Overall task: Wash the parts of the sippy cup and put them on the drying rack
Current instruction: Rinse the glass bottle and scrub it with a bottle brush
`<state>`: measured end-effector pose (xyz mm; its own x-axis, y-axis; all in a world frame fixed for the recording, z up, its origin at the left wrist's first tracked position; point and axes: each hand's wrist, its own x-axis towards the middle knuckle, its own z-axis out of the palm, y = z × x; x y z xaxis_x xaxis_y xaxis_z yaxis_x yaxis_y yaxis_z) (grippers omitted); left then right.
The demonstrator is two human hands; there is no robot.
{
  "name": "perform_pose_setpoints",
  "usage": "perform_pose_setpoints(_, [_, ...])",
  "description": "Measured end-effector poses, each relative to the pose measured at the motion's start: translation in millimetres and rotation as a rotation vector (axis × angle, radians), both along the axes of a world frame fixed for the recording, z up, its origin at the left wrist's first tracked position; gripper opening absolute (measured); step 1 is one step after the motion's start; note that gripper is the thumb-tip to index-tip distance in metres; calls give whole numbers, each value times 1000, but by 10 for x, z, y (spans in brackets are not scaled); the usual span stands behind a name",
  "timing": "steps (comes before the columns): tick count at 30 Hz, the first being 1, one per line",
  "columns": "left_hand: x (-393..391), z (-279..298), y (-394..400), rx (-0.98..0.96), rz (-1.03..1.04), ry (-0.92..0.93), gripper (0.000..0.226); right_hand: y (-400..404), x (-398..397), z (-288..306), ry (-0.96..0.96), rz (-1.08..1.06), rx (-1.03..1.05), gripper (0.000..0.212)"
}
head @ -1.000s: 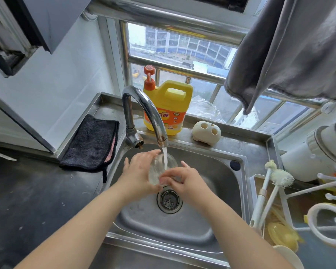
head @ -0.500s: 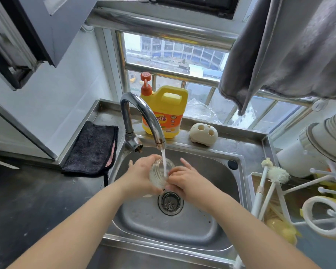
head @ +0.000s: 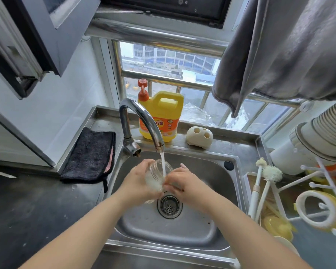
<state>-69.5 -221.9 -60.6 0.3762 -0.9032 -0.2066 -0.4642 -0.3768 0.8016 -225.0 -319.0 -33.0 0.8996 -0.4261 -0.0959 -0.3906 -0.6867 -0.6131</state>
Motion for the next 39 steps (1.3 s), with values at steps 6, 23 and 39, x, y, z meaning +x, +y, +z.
perform_pose_setpoints(6, [-136,-66,71,-55,41,-108,97,171,160,-16,-66,-157,-29,13])
perform_pose_setpoints(23, [200,102,36,-2,-3,651,78,183,117,54,-53,-429,531,91])
perform_pose_setpoints(39, [-114,-324,16,-49,120,961,88,318,177,-273,-54,-588,323,75])
